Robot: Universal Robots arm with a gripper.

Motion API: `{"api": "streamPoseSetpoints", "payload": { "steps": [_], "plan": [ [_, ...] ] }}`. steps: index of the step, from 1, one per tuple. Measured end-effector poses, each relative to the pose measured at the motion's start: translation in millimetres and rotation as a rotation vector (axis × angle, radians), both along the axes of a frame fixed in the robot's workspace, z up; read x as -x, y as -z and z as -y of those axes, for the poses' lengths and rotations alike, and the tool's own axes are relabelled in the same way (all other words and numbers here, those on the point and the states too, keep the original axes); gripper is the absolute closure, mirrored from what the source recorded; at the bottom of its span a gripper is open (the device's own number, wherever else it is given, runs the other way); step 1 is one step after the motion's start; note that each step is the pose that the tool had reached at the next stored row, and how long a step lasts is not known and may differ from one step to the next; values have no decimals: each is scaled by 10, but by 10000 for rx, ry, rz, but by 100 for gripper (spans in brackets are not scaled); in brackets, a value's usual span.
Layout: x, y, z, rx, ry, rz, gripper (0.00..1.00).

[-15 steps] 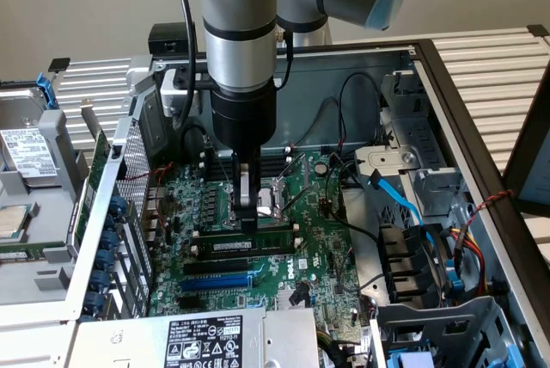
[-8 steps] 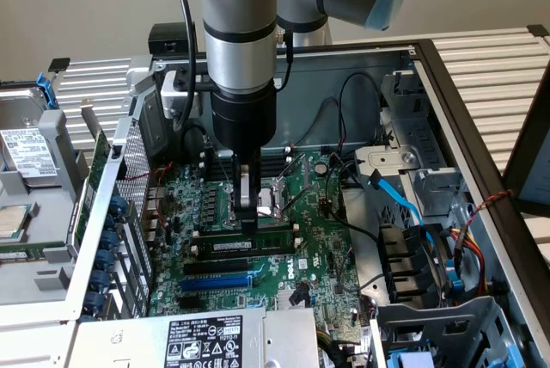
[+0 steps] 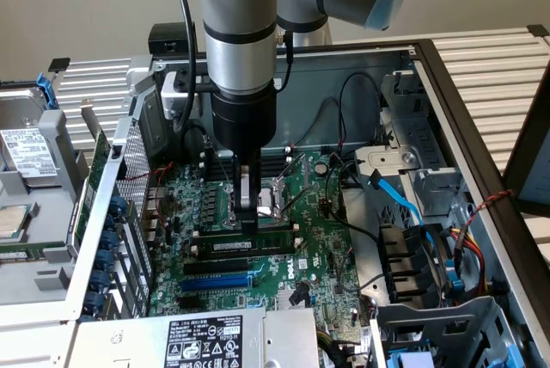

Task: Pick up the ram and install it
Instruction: 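Press down the ram until it locks into place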

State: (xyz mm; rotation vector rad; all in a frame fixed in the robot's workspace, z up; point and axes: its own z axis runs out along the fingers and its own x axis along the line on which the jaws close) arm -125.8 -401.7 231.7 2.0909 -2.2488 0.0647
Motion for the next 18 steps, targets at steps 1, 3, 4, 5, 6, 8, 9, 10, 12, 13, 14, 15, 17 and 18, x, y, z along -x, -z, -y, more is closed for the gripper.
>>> {"api": "streamPoseSetpoints", "payload": {
  "steps": [1, 3, 4, 5, 6, 8, 9, 10, 12, 13, 14, 15, 17, 18],
  "plan": [
    [0, 0, 0, 2, 0, -1, 89],
    [0, 6, 0, 0, 0, 8, 89],
    [0, 6, 0, 0, 0, 8, 89],
    [0, 7, 0, 1, 0, 8, 89],
    [0, 6, 0, 1, 0, 8, 89],
    [0, 7, 0, 1, 0, 8, 89],
    [0, 11, 0, -1, 0, 10, 89],
    [0, 16, 0, -2, 0, 14, 89],
    [0, 16, 0, 0, 0, 14, 89],
    [0, 16, 0, 0, 0, 14, 89],
    [0, 16, 0, 1, 0, 13, 89],
    [0, 16, 0, 1, 0, 14, 89],
    [0, 22, 0, 2, 0, 13, 89],
    [0, 27, 0, 4, 0, 15, 89]
  ]
}}
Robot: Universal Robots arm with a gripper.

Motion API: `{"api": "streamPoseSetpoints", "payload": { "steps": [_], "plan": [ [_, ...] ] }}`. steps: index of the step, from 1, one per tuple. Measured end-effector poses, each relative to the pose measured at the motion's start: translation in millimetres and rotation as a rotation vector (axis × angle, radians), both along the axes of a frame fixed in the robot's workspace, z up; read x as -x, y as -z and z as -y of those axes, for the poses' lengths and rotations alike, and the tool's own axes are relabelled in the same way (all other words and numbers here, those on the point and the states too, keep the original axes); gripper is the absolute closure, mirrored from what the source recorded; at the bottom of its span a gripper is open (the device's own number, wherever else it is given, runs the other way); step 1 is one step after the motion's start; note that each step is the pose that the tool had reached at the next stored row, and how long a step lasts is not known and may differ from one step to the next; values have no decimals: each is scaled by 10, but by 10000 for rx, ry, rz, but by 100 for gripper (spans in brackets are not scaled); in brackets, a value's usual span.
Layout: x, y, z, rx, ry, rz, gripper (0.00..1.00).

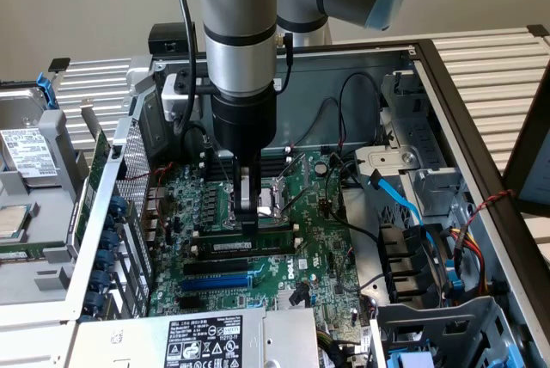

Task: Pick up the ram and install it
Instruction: 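Press down the ram until it locks into place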

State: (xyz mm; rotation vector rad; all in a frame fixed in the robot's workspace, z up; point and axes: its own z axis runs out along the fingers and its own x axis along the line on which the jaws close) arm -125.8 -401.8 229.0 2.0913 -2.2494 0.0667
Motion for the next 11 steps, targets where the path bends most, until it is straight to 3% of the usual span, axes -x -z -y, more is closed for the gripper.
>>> {"api": "streamPoseSetpoints", "payload": {
  "steps": [11],
  "plan": [
    [0, 11, 0, -4, 0, 11, 89]
  ]
}}
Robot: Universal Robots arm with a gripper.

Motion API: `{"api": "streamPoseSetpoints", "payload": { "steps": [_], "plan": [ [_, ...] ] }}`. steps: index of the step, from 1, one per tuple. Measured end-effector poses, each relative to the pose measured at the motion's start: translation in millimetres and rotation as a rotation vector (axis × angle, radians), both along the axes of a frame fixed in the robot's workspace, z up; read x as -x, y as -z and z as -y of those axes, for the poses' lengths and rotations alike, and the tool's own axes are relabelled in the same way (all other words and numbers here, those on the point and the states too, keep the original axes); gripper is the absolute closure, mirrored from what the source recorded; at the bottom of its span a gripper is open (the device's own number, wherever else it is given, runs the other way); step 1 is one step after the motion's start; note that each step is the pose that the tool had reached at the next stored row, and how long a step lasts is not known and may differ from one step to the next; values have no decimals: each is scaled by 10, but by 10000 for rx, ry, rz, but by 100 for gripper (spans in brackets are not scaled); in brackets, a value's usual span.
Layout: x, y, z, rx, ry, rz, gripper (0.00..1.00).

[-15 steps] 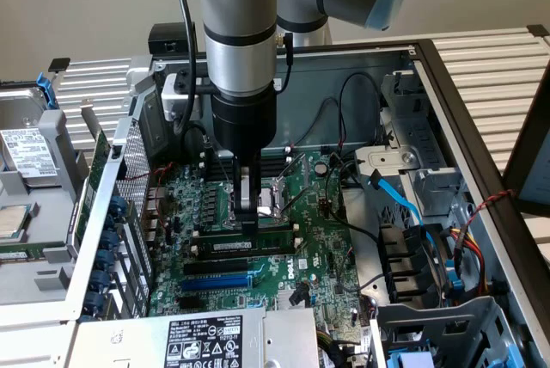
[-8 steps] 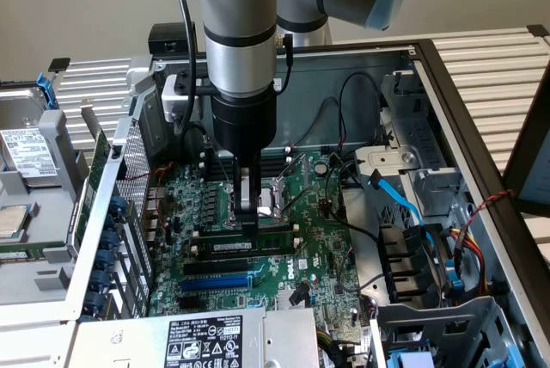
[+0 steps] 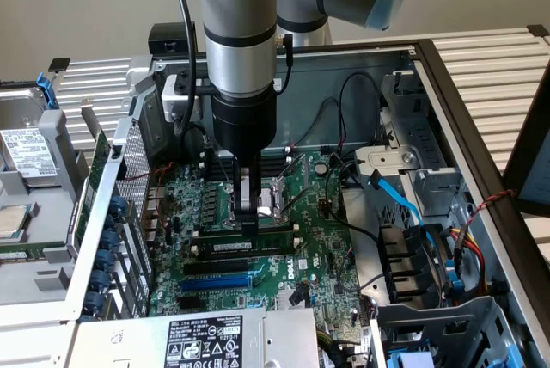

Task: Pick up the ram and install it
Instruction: 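Press down the ram until it locks into place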

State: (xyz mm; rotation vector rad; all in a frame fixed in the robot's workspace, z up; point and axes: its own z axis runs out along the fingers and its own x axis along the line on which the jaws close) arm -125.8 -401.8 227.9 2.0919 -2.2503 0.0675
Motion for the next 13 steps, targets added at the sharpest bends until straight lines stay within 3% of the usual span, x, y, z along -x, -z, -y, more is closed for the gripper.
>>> {"api": "streamPoseSetpoints", "payload": {
  "steps": [13],
  "plan": [
    [0, 1, 11, 2, 0, 0, 89]
  ]
}}
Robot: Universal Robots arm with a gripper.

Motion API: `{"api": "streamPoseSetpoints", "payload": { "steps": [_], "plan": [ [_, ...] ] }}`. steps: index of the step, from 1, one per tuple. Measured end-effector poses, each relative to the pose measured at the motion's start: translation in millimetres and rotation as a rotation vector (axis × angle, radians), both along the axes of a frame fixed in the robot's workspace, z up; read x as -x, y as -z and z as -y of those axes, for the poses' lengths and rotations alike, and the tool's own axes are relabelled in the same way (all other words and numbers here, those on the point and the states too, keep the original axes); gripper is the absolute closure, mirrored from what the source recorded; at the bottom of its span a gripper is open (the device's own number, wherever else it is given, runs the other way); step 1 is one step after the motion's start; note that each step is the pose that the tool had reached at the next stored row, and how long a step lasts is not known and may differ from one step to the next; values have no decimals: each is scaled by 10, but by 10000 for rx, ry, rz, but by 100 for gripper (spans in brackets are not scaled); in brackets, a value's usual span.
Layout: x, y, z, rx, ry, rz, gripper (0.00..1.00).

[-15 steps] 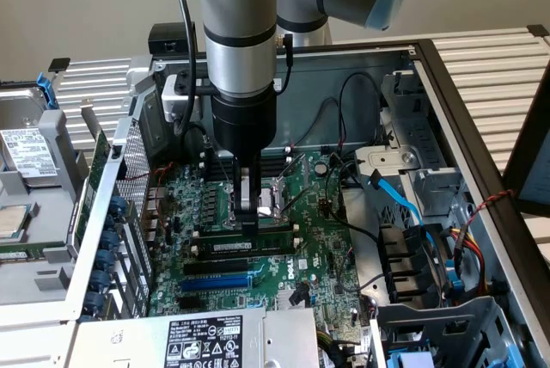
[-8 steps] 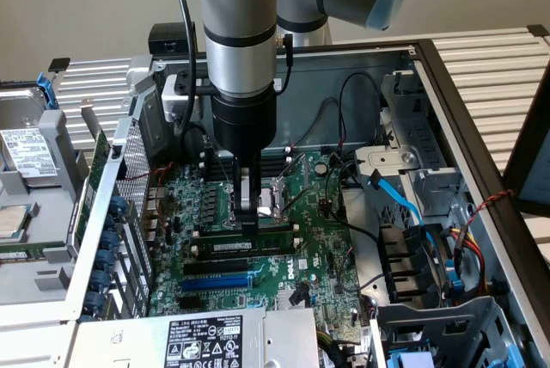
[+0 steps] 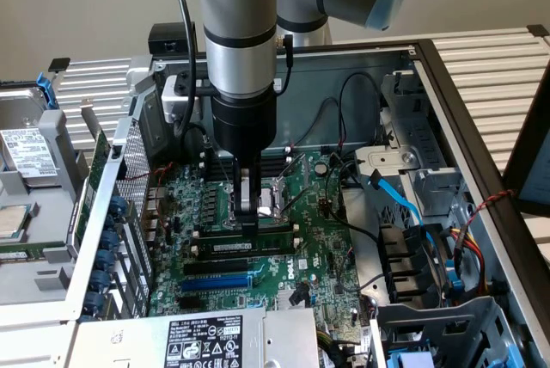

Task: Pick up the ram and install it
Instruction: 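Press down the ram until it locks into place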

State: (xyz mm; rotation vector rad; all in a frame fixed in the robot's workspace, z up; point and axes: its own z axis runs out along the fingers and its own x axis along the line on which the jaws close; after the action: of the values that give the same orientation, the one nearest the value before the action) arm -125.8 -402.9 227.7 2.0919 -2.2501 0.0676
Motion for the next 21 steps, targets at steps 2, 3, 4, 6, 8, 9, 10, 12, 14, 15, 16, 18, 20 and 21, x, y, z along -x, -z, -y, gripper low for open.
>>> {"api": "streamPoseSetpoints", "payload": {
  "steps": [2, 3, 4, 6, 8, 9, 10, 12, 14, 15, 16, 18, 20, 21],
  "plan": [
    [0, 0, 0, -1, 0, 0, 89],
    [0, 0, 0, 0, 0, 1, 89],
    [0, 0, 0, -1, 0, 0, 89],
    [0, 0, 0, 0, 0, 0, 89],
    [0, 0, 0, -1, 0, 3, 89],
    [0, 1, 0, -1, -1, 8, 89],
    [0, 1, -2, -2, 0, 19, 89],
    [1, 1, -6, -1, 2, 37, 89],
    [0, 2, -6, -2, 1, 40, 89],
    [0, 2, -7, -2, 0, 40, 89],
    [0, 1, -7, -2, 0, 39, 89],
    [0, 1, -6, -1, 0, 39, 89],
    [0, 1, -7, -1, 0, 39, 89],
    [0, 1, -7, -1, 0, 39, 89]
  ]
}}
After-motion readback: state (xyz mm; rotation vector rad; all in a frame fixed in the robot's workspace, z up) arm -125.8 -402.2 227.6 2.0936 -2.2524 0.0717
